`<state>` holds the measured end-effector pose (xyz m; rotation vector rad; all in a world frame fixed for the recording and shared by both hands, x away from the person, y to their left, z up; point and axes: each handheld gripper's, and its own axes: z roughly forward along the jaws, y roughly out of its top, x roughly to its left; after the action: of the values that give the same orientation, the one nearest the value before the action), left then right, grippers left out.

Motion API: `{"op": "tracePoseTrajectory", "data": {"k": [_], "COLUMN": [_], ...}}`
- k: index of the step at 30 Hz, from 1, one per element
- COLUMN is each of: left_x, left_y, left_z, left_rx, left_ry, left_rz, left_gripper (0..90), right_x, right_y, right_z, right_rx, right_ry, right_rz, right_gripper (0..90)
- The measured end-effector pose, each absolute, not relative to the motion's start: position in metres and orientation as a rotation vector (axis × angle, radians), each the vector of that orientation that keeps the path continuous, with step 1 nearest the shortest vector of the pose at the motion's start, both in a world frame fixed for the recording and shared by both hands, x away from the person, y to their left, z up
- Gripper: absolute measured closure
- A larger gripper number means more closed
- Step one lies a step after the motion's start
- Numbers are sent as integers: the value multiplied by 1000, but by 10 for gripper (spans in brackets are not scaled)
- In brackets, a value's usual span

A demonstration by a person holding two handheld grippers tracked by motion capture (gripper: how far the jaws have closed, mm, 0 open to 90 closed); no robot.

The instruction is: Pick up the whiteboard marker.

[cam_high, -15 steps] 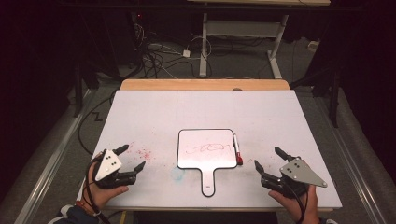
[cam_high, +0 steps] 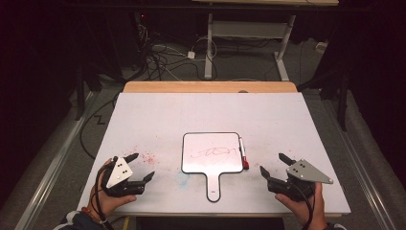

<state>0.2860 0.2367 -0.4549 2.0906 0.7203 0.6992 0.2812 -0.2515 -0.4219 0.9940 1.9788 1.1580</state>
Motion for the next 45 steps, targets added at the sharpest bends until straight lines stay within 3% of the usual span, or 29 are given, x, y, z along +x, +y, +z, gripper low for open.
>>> {"op": "tracePoseTrajectory", "data": {"k": [5,29,38,45], "left_x": [285,287,286,285], "left_y": [234,226,225,223], "left_z": [-457,-464,-465,-464], "left_rx": [2117,2201,2209,2218], "left_ry": [715,672,656,645], "left_rz": [704,688,675,672], "left_gripper": [192,192,192,192], "right_x": [299,398,412,415], "right_y": [-255,-218,-208,-207], "right_z": [-425,-443,-456,-459], "right_rx": [1087,1422,1458,1451], "right_ry": [2104,2508,2575,2546], "right_rz": [1157,988,967,982], "right_gripper": [253,476,541,754]}}
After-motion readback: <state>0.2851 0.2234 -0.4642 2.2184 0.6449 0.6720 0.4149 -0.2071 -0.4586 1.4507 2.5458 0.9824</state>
